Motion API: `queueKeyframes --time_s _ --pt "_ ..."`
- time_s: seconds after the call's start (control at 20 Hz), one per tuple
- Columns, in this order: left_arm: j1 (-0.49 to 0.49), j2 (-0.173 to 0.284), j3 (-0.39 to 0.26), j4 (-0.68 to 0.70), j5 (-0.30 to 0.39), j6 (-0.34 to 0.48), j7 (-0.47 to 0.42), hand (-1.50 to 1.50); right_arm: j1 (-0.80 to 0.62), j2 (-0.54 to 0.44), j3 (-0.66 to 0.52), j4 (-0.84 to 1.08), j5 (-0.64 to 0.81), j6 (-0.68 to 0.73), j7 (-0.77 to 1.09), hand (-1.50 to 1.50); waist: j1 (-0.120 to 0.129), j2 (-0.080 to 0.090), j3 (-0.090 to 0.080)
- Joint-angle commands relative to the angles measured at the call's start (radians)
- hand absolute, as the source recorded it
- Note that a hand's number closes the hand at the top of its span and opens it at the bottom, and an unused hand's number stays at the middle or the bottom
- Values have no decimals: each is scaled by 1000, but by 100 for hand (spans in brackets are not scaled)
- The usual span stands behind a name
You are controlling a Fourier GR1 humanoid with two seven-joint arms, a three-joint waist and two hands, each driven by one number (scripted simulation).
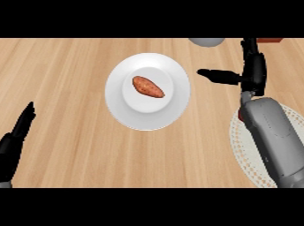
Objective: Pick the sweet potato from the placemat and place it in the plate
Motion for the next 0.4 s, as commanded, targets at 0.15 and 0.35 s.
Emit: queueKeyframes --time_s 0.15,0.35 --pt "29 -5 7 -77 -7 -25 35 0 108 -135 -94 -36 -59 181 -99 -150 8 0 0" --pt "12 -32 20 -25 -26 -19 6 0 114 -155 -142 8 -70 237 -127 -150 8 1 -1"
